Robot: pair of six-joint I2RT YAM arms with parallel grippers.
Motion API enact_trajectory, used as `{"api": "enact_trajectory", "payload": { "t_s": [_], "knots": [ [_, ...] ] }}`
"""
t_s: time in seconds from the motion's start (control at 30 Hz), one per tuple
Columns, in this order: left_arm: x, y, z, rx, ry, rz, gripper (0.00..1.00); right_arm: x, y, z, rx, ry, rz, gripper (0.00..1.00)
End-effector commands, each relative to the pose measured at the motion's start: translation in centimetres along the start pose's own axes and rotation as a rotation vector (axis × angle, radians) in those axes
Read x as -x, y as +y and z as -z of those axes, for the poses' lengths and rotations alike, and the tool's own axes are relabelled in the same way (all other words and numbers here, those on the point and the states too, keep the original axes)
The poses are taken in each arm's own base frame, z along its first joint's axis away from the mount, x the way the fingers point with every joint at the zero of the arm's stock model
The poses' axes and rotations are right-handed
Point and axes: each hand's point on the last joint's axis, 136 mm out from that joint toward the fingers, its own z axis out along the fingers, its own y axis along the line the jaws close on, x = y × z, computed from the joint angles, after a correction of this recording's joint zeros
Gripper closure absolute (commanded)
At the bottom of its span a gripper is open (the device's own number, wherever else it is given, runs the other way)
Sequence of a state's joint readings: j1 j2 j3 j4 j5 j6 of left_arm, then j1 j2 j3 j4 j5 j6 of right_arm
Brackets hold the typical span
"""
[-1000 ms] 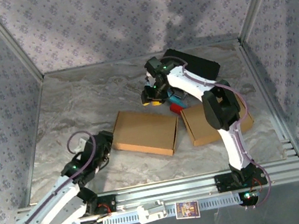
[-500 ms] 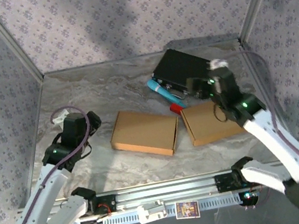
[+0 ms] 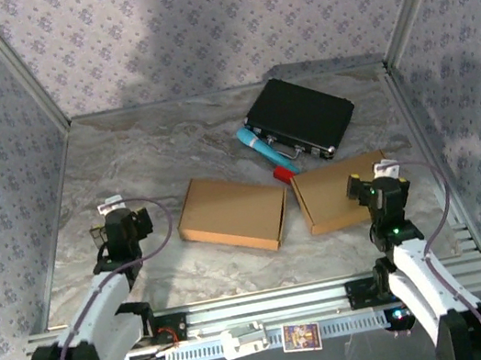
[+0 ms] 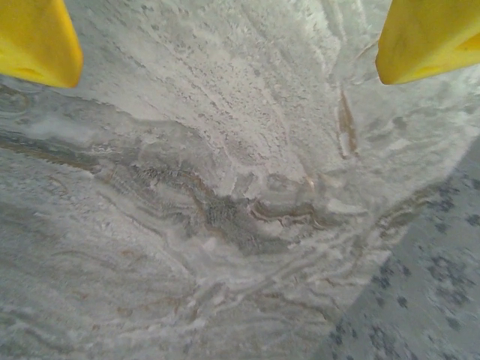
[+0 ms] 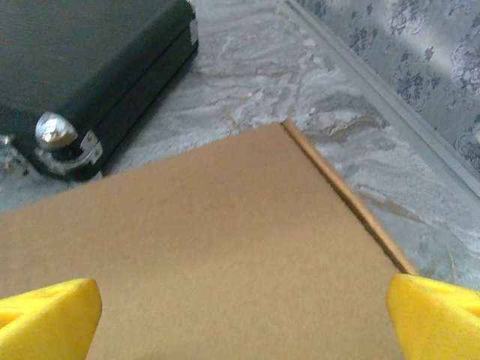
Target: Fold the paper box
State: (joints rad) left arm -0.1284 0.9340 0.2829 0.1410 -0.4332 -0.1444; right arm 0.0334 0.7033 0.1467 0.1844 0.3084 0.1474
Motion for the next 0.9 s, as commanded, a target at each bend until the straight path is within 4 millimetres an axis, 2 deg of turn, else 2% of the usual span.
{"api": "enact_trajectory", "payload": {
  "t_s": [0.0,0.07,0.23,0.33,0.43,0.5,0.53,0.6,0.8,0.87],
  "knots": [
    [3.7,-1.9,-1.2,-0.110,-0.156,0.043,0.00,2.9,0.5,-0.8,0.033,-0.123,-0.034,0.01],
    [4.0,-2.0,-2.2,-0.114,-0.145,0.051,0.00,3.2,0.7,-1.7,0.036,-0.129,-0.056,0.01],
    [5.4,-2.2,-4.9,-0.124,-0.155,0.082,0.00,4.3,2.7,-4.6,0.078,-0.144,-0.039,0.01],
    [6.2,-2.7,-6.2,-0.140,-0.150,0.070,0.00,4.3,3.7,-6.4,0.093,-0.068,0.030,0.01],
    [5.6,-3.5,-7.0,-0.174,-0.173,0.039,0.00,4.7,3.4,-6.6,0.095,-0.095,0.053,0.01],
    [4.7,-3.4,-7.3,-0.174,-0.216,0.051,0.00,5.0,2.6,-6.4,0.090,-0.127,0.027,0.01],
    [4.9,-3.3,-7.3,-0.172,-0.259,0.061,0.00,5.1,2.3,-6.4,0.089,-0.142,0.017,0.01],
    [4.6,-3.2,-7.4,-0.164,-0.211,0.059,0.00,4.9,2.0,-6.5,0.083,-0.161,0.010,0.01],
    [4.8,-2.9,-8.2,-0.123,-0.184,0.066,0.00,3.0,2.7,-8.4,0.101,-0.160,0.031,0.01],
    [4.8,-2.8,-8.2,-0.122,-0.187,0.066,0.00,2.7,3.0,-8.9,0.110,-0.095,0.047,0.01]
  ]
}}
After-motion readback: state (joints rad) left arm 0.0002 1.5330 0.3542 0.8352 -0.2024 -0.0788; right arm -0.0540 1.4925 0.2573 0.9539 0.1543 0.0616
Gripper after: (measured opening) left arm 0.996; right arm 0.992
